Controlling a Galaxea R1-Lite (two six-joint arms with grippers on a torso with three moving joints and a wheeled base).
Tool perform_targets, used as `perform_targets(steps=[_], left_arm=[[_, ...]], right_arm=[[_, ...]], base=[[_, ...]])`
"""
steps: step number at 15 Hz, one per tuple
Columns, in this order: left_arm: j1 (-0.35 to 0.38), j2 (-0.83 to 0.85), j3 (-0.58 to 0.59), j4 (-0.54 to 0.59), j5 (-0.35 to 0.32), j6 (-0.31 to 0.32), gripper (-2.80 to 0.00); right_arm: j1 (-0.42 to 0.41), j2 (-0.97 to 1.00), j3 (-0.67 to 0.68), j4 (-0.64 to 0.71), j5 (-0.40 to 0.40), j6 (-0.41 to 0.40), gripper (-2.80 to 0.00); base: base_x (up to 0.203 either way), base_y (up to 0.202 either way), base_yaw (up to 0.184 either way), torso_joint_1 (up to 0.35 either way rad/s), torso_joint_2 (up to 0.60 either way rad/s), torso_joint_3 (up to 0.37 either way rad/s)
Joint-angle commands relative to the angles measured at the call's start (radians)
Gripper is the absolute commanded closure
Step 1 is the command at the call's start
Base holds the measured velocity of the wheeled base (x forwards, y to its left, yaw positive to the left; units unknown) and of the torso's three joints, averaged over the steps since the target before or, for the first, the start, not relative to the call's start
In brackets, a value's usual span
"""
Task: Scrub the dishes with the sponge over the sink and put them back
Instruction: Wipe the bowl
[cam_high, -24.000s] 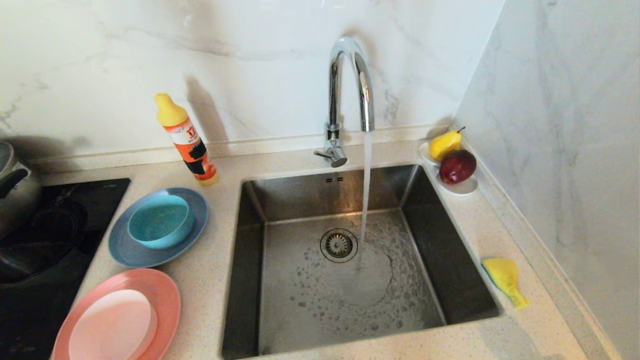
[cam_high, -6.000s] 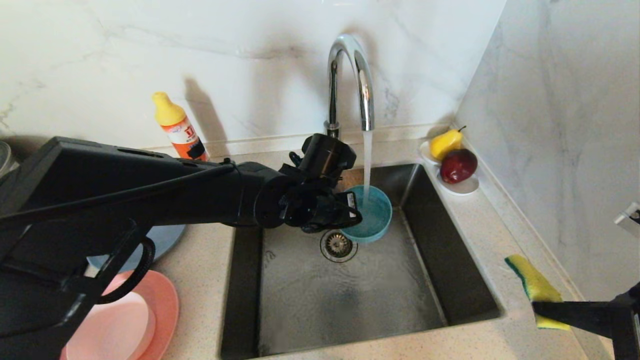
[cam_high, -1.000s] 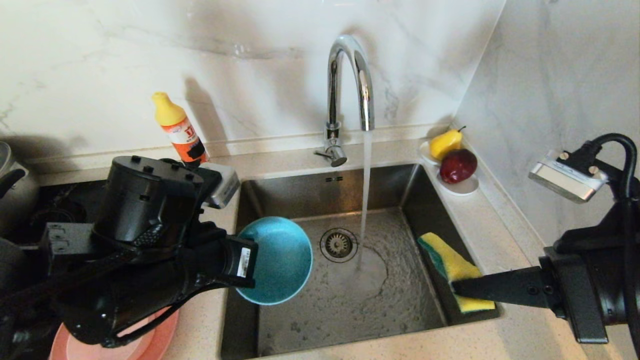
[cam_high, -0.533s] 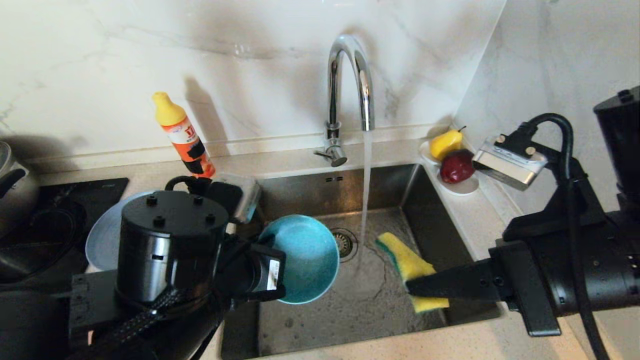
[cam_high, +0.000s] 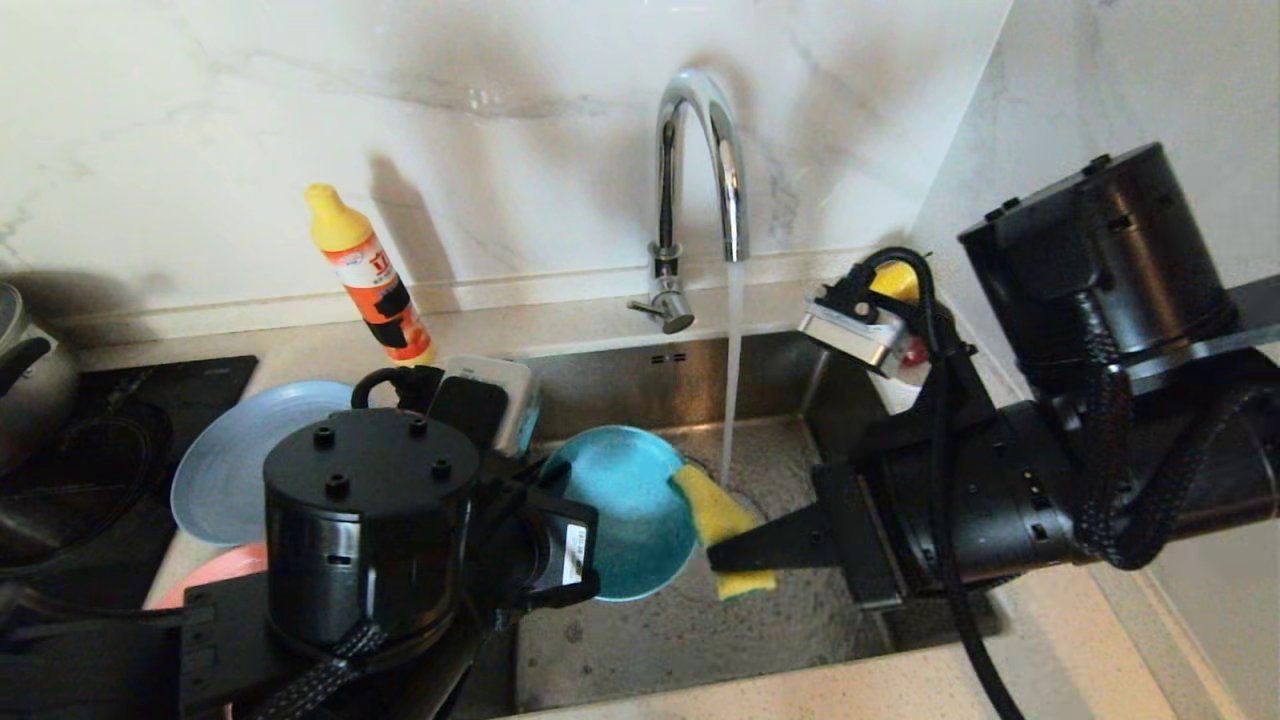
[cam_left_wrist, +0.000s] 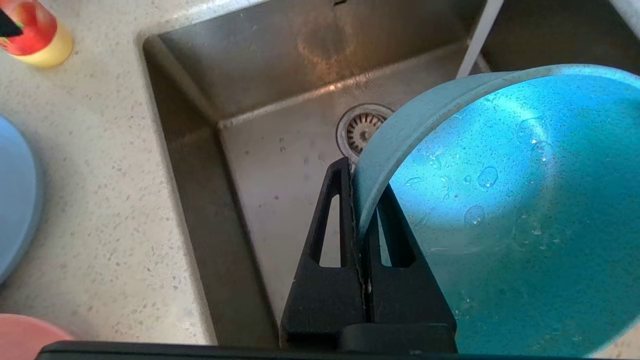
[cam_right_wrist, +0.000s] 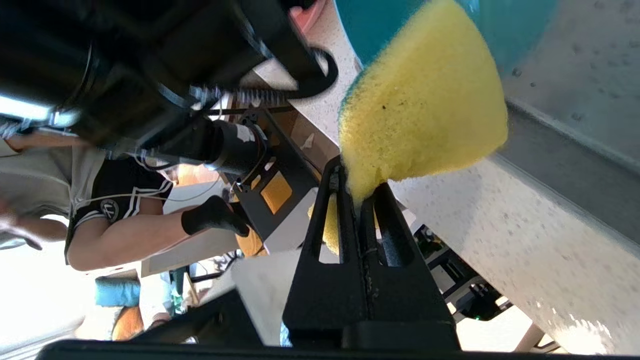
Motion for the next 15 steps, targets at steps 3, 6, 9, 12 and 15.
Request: perform_targets(steps=[3,6,9,12,15], left_arm=[[-0.025,0.015,0.001,-0.01,0.005,-0.002,0.0],[-0.027,0.006,0.016,-0.046,0.004,0.001,0.0],[-0.03,0.015,0.051,-0.096,0.004,0.011,0.0],[-0.029,0.031,0.048,-0.105,0.005,0.01,0.0],[-0.021,0.05,0.013,-0.108,0.01,0.004,0.0]], right_arm=[[0.007,0.093,-0.071,0.003,0.001,0.032,0.0],[0.006,0.137,-0.122,0.004,-0.002,0.059,0.0],[0.004,0.152,-0.153,0.005,-0.002,0.077,0.0],[0.007,0.113,-0.153,0.021,-0.001,0.08,0.0],[0.016,0.077,-0.145,0.065,0.002,0.08,0.0]], base=[[0.0,0.0,0.0,0.0,0.0,0.0],[0.0,0.0,0.0,0.0,0.0,0.0],[0.0,0.0,0.0,0.0,0.0,0.0],[0.0,0.0,0.0,0.0,0.0,0.0],[0.0,0.0,0.0,0.0,0.0,0.0]])
